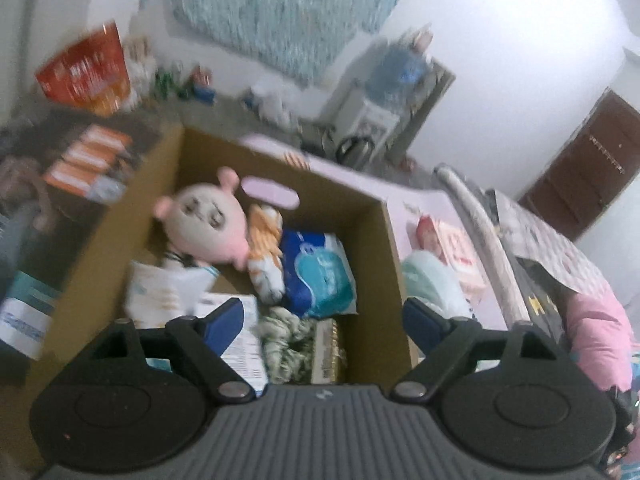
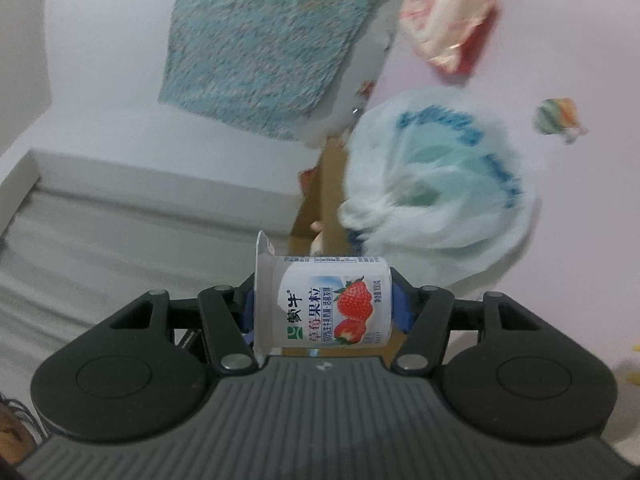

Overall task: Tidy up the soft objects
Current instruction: 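Lower the yogurt cup into the box with the right gripper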

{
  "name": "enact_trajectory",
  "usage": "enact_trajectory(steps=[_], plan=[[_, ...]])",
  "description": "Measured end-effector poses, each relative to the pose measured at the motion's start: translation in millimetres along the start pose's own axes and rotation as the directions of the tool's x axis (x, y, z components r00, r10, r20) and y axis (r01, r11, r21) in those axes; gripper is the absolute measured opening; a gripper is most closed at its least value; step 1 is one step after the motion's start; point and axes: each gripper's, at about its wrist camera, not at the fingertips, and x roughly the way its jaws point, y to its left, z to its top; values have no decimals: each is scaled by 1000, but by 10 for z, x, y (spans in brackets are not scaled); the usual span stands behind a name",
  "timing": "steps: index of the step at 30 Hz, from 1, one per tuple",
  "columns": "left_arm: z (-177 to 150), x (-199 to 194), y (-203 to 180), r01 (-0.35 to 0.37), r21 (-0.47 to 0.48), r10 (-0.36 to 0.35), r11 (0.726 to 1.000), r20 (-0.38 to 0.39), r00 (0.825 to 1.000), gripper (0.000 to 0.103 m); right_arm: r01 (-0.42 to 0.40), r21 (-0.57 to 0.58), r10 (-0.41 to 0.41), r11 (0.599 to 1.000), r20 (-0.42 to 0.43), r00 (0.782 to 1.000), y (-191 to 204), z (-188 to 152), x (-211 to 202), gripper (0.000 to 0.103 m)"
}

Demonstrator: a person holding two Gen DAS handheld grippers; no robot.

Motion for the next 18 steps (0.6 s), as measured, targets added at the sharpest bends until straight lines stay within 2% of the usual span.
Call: enact_trajectory(steps=[5,7,11,15,18], plan=[[-186,-405,-2,-56,59,51,997,81,995,88,-41,-55,36,998,-91,995,329,-117,324,60],[-275,-464,11,-73,72,67,995,83,994,88,-58,-76,48,995,-130,990,462,-167,472,60],[-446,-506,88,-59,75,54,995,67,996,86,-77,-107,53,991,-209,976,734,-248,833,60],[-575,-485,161,-70,79,66,994,52,996,73,-82,-119,45,990,-283,958,940,-325,1236,60],[-669,-527,204,-98,94,91,991,71,993,68,-58,-121,16,991,-320,947,1060,-343,1561,60]])
